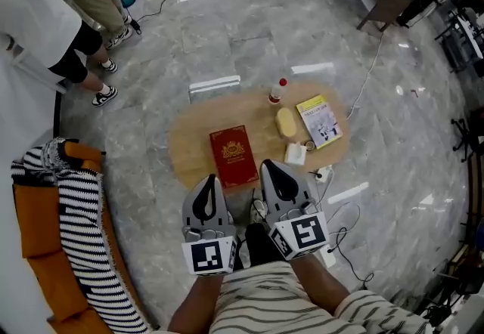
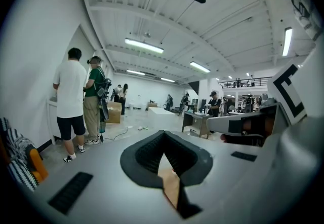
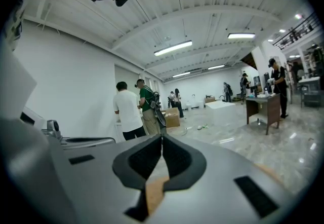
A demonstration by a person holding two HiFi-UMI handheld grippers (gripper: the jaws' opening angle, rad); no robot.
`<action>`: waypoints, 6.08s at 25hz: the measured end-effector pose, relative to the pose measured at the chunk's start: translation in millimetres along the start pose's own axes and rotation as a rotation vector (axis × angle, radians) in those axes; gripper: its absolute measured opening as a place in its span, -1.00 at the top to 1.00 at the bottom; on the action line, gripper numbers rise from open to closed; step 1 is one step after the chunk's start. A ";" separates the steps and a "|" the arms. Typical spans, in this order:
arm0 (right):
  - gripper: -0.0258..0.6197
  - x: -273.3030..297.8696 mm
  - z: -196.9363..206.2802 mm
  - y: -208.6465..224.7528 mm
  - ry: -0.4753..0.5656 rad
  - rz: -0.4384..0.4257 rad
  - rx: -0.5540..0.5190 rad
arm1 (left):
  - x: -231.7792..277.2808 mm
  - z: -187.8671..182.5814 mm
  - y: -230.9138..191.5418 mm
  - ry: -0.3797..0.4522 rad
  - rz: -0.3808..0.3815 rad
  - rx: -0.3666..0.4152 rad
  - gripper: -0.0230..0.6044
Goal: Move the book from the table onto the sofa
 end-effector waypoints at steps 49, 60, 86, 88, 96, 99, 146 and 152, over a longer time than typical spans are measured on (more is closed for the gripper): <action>0.46 84.9 333.8 109.2 -0.500 0.039 0.309 | 100.2 352.3 -5.3 -0.658 -0.029 -0.167 0.62; 0.15 101.6 399.5 135.8 -0.643 0.054 0.373 | 123.6 409.9 -13.5 -0.811 -0.056 -0.215 0.19; -0.20 122.1 491.9 154.9 -0.861 -0.005 0.401 | 141.7 505.2 -27.5 -1.010 -0.072 -0.234 -0.18; -0.20 123.6 496.4 155.0 -0.870 -0.013 0.414 | 143.4 509.0 -28.7 -1.020 -0.070 -0.242 -0.18; -0.20 127.2 510.7 154.8 -0.885 -0.056 0.471 | 149.9 518.9 -30.7 -1.065 -0.010 -0.309 -0.19; -0.20 130.2 512.9 152.4 -0.892 -0.085 0.468 | 148.7 527.0 -33.1 -1.083 0.017 -0.400 -0.19; -0.20 91.2 416.0 103.0 -0.793 -0.042 0.451 | 102.7 420.4 -32.9 -1.026 0.038 -0.334 -0.18; -0.20 81.6 377.7 93.4 -0.766 -0.039 0.448 | 92.4 381.0 -29.2 -1.001 0.035 -0.331 -0.18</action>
Point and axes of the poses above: the fingertips, and each gripper's own axes: x forward along the fingers, y to its right, z out of its underside, the point moved 7 cm from there along -x, backward along the fingers, and after that the axes turned 11 degrees about -z, right-handed, at the moved point
